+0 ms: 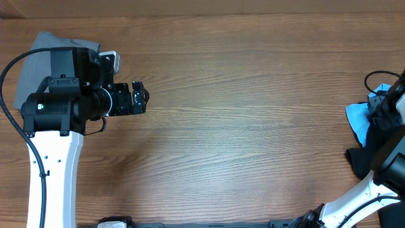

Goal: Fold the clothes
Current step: 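Reach the right gripper to the black shirt pile at right, then grasp the black shirt with the right gripper and drag it to center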

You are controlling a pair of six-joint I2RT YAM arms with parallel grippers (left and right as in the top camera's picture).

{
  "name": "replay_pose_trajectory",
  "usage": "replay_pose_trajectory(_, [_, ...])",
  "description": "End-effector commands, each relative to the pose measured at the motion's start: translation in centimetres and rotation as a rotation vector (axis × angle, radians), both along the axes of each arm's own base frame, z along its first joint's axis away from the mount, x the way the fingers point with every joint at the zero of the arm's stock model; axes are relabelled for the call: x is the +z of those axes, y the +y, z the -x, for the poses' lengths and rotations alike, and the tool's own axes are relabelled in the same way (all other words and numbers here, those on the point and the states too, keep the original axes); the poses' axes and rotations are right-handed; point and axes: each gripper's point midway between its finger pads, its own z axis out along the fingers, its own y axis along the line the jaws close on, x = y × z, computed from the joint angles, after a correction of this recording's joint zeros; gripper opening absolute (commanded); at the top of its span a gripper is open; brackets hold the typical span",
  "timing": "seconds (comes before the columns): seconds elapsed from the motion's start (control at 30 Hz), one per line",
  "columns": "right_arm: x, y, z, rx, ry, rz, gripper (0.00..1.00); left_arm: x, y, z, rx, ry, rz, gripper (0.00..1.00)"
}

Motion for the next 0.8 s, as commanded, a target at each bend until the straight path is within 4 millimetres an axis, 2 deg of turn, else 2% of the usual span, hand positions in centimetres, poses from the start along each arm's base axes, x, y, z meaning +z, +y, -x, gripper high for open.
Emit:
replay_pose_trajectory(0.0, [3.8,-1.2,-1.0,-0.012,-0.061,0.056,0.04,0.9,-0.5,-0.2,-0.022,-0.024,0.008,1.0])
replay_pose_trajectory(0.1, [7.3,-0.8,-2.0,0.007,-0.139,0.052,0.04,0.9,-0.5,-0.2,-0.022,-0.024,0.008,1.0])
replay_pose_trajectory(0.2, [11.2,0.6,-3.2,0.053,-0.247,0.026,0.04,0.9,-0.5,-0.2,-0.022,-0.023,0.008,1.0])
replay_pose_trajectory(0.3, [15.0,2.9,-4.2,0.138,-0.353,-0.007,0.04,0.9,-0.5,-0.1,-0.022,-0.023,0.008,1.0])
replay_pose_trajectory(0.37, [17.7,5.4,-5.1,0.246,-0.434,-0.028,0.04,0.9,-0.5,-0.1,-0.028,-0.021,0.004,1.0])
replay_pose_trajectory(0.47, [21.7,10.7,-6.3,0.432,-0.552,-0.074,0.04,0.8,-0.4,0.2,-0.034,-0.012,0.001,1.0])
replay_pose_trajectory(0.53, [24.1,15.6,-6.5,0.575,-0.605,-0.105,0.04,1.0,-0.4,0.5,-0.032,-0.005,-0.002,1.0])
replay_pose_trajectory(0.57, [24.6,17.0,-6.4,0.611,-0.609,-0.108,0.04,1.2,-0.3,0.6,-0.029,-0.006,-0.007,1.0])
replay_pose_trajectory(0.67, [26.0,23.5,-5.9,0.777,-0.609,-0.135,0.04,2.3,0.5,0.7,-0.003,-0.021,-0.051,1.0])
replay_pose_trajectory(0.77, [26.1,30.9,-5.1,0.95,-0.587,-0.201,0.04,4.3,1.2,1.0,0.018,-0.053,-0.084,1.0])
